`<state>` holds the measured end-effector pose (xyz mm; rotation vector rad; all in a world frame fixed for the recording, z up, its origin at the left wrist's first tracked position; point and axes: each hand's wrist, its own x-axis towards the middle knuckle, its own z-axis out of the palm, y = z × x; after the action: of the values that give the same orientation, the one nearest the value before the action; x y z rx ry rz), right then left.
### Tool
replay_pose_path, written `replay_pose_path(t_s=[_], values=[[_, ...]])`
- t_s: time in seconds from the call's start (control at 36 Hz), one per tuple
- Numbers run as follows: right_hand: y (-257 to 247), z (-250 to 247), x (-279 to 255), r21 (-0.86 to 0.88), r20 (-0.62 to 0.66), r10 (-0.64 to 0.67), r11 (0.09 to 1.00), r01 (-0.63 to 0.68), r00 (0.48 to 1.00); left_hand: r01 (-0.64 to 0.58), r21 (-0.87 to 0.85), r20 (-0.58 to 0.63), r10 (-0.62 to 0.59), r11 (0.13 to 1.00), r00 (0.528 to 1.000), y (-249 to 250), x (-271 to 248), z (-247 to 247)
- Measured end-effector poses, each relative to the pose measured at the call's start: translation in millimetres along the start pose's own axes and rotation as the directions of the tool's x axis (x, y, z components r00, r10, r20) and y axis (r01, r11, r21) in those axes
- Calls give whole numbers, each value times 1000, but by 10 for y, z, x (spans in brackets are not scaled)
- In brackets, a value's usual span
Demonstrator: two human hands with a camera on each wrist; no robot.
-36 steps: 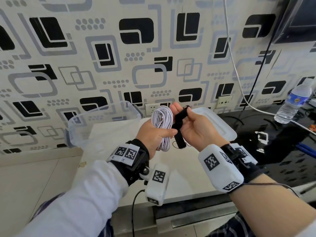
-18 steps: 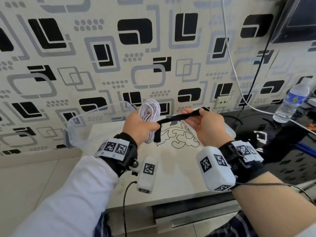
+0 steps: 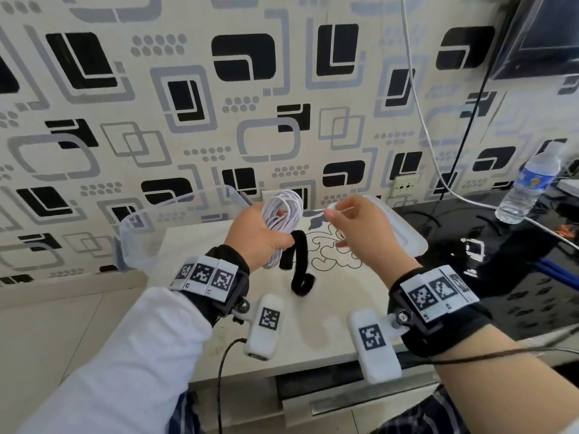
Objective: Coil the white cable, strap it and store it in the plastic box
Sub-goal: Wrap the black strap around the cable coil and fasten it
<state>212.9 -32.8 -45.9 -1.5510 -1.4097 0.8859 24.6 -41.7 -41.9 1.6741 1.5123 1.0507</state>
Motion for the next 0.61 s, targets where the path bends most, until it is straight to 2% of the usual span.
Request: replay_pose_path(t_s=[0.06, 0.11, 0.22, 0.31, 0.42, 0.53, 0.61], values=[[-51, 12, -55, 71, 121, -59, 996, 51, 991, -12, 4, -1, 12, 1000, 1000, 32, -16, -1], [-66, 45, -84, 75, 233, -62, 996, 46, 970, -27, 12, 1, 27, 1000, 1000, 51, -22, 3], [-34, 158, -110, 186, 356, -61, 983, -7, 932, -54, 19, 21, 54, 998, 998, 51, -22, 11], [-35, 222, -121, 257, 416, -10, 961, -106, 909, -70, 32, 29, 69, 997, 997, 43, -28, 10], [-52, 206, -115, 265, 474, 70, 939, -218, 878, -105, 41, 17, 104, 994, 994, 20, -8, -3], [-76, 175, -122, 331, 523, 48, 909, -255, 851, -127, 48, -11, 128, 991, 992, 9, -4, -3], [-95, 161, -109, 393, 516, 45, 875, -282, 855, -94, -4, -31, 94, 996, 995, 13, -3, 4]])
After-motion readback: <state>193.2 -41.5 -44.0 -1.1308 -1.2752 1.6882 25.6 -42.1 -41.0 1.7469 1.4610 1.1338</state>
